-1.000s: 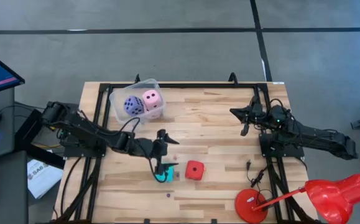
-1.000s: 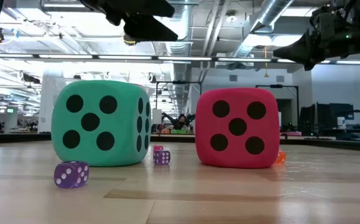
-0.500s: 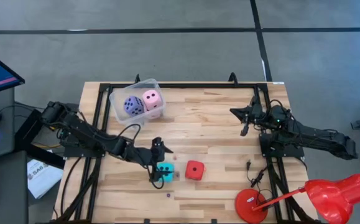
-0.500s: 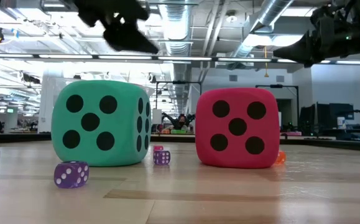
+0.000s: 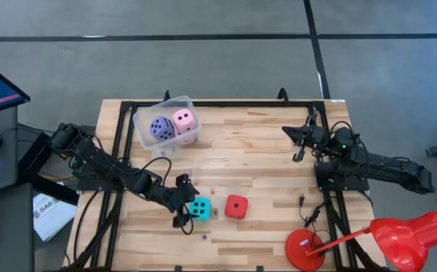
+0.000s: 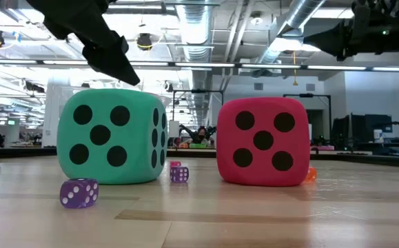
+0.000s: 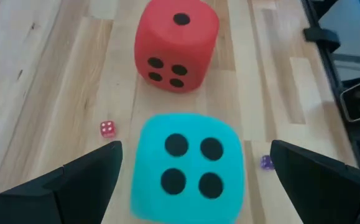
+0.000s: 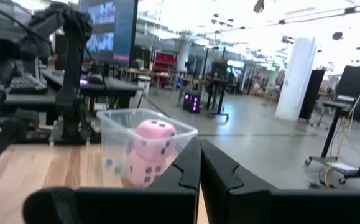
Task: Pick & Place Dice
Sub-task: Put the large green dice into the transparent container
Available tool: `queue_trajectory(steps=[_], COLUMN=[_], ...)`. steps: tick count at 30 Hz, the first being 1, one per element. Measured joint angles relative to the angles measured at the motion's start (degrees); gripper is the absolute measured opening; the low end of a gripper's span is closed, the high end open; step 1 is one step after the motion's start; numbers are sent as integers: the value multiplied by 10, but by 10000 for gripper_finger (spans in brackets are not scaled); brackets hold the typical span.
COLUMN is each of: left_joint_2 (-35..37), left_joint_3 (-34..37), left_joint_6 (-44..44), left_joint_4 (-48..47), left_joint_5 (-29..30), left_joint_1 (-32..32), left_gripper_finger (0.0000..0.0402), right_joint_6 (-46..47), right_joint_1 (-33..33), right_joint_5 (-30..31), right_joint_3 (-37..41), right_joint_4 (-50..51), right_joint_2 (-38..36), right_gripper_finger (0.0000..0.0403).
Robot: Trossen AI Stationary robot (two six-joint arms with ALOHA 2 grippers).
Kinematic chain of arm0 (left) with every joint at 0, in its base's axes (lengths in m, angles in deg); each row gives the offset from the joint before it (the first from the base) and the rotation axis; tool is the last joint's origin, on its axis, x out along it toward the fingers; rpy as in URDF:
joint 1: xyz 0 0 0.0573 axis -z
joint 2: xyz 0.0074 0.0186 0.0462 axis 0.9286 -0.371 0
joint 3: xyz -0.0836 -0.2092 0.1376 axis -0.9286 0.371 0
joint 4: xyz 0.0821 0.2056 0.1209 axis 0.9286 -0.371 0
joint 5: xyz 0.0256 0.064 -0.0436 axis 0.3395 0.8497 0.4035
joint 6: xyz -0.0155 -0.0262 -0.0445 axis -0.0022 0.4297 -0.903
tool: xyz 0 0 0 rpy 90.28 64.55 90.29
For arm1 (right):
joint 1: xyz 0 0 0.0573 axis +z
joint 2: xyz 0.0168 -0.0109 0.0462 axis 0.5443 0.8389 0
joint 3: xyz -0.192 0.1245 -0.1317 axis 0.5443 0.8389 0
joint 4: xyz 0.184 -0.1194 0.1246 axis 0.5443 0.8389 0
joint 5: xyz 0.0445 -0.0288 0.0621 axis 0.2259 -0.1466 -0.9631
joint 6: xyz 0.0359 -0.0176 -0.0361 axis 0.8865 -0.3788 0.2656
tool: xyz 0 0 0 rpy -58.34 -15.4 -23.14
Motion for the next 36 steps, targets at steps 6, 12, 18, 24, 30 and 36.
queue_trajectory(steps=[6, 12, 18, 24, 30, 36], left_joint_2=[0, 0, -9, -50, -60, -60], left_joint_3=[0, 0, 0, 0, 0, 0], left_joint_6=[26, 24, 23, 21, 7, 7], left_joint_4=[-10, -9, 11, 25, 25, 26], left_joint_5=[27, 27, 31, 44, 37, 34], left_joint_1=[-1, -1, 9, 19, 18, 18], left_gripper_finger=[400, 400, 400, 400, 400, 400], right_joint_6=[-2, -2, -2, -2, -1, -1], right_joint_1=[0, 0, 0, 0, 0, 0], right_joint_5=[0, 0, 0, 0, 0, 0], right_joint_3=[0, 0, 0, 0, 0, 0], right_joint_4=[-8, -9, -9, -9, -9, -9], right_joint_2=[0, 0, 0, 0, 0, 0], right_gripper_finger=[0, 0, 0, 0, 0, 0])
